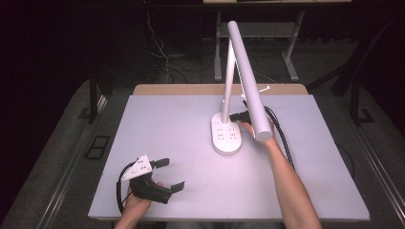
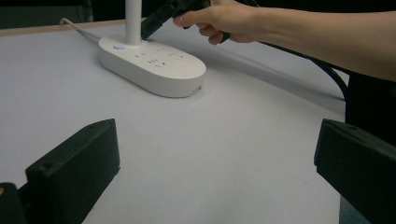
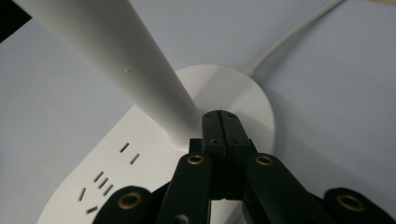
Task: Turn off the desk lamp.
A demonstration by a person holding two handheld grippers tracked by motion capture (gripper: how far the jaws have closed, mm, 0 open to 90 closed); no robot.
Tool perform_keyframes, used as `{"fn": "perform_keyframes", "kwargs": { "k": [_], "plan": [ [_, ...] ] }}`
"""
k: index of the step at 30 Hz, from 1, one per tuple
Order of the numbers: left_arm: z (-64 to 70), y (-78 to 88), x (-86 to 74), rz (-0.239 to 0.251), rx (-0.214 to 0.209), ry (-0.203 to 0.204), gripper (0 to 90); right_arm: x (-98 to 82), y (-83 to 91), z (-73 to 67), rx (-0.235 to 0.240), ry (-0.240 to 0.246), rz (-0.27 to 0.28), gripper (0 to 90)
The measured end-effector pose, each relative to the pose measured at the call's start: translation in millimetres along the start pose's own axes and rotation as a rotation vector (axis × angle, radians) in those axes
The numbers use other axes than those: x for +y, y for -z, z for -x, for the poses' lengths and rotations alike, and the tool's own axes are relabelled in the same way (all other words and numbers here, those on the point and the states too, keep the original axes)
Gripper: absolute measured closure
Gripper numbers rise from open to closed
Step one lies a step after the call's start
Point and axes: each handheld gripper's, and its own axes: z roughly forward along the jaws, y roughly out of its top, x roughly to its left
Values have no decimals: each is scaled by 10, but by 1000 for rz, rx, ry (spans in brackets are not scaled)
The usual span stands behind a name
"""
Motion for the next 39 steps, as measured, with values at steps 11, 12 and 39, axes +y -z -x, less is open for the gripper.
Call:
{"fn": "perform_keyframes", "kwargs": {
  "k": [11,12,39],
  "plan": [
    [7,4,-1,1,-1,0,0,-24,-11,1,-1,-19,16,900],
    [4,3,-1,1,-2,-1,0,-22,-14,-3,-3,-22,18,900],
    [3,-19,0,-3,0,2,0,-133,48,19,-41,-23,52,900]
  ]
}}
